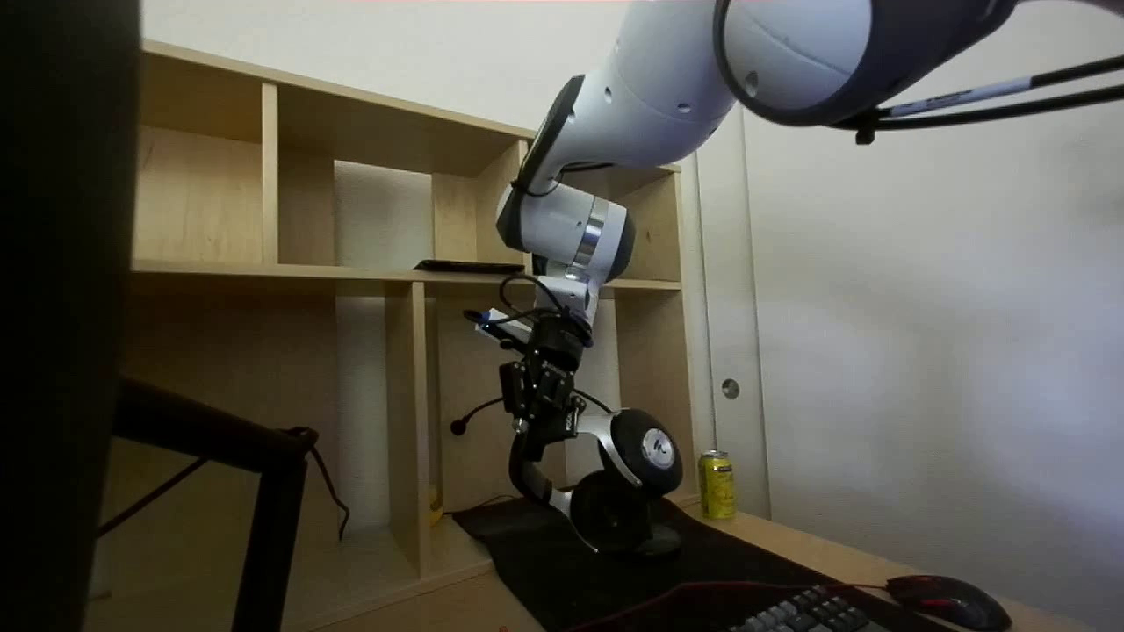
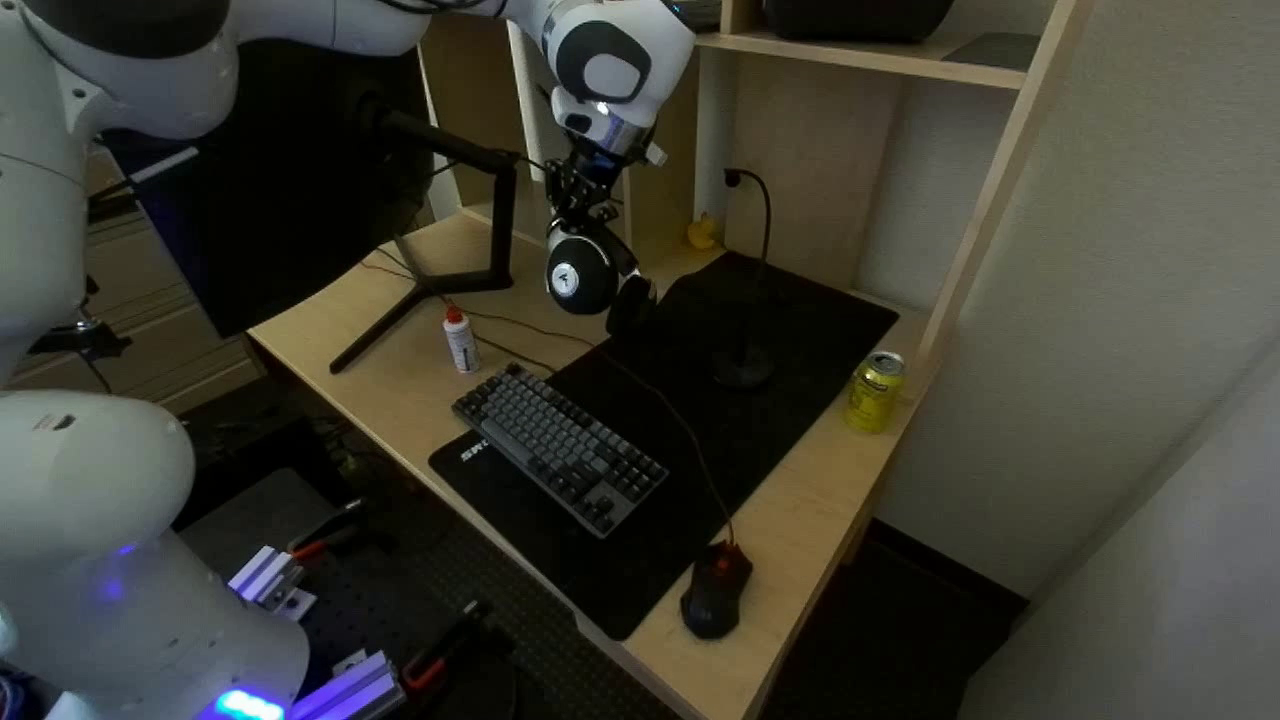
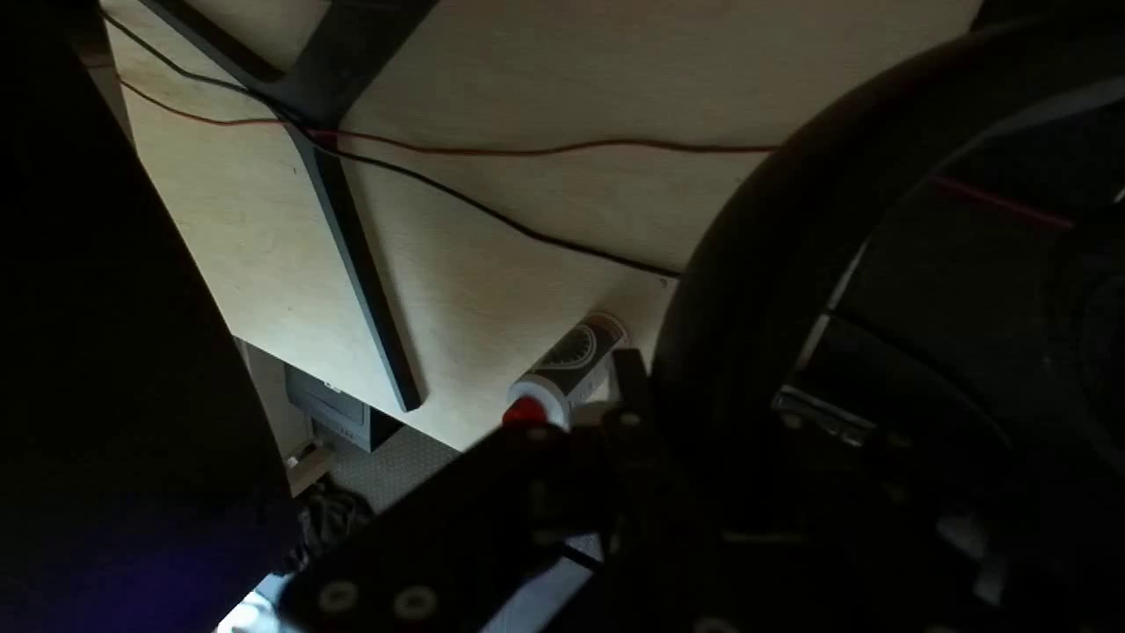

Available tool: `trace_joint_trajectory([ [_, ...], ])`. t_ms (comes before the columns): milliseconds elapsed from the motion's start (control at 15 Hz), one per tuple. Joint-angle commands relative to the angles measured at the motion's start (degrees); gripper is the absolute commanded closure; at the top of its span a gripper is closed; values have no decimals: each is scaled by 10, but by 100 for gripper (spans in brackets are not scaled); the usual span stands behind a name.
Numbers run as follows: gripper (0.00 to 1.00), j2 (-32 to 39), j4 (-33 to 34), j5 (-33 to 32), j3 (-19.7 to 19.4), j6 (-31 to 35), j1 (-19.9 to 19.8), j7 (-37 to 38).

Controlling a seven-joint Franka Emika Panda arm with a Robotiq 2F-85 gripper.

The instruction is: Remove the headsets from the top shelf on the left and place them on the desk

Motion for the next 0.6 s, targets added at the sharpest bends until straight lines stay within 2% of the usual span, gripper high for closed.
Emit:
trace_joint_trajectory([
  [0, 95, 52, 9, 40, -50, -24, 24, 0],
  [267, 95, 90, 3, 87, -86, 9, 47, 0],
  [533, 95, 138, -12, 114, -160, 7, 86, 0],
])
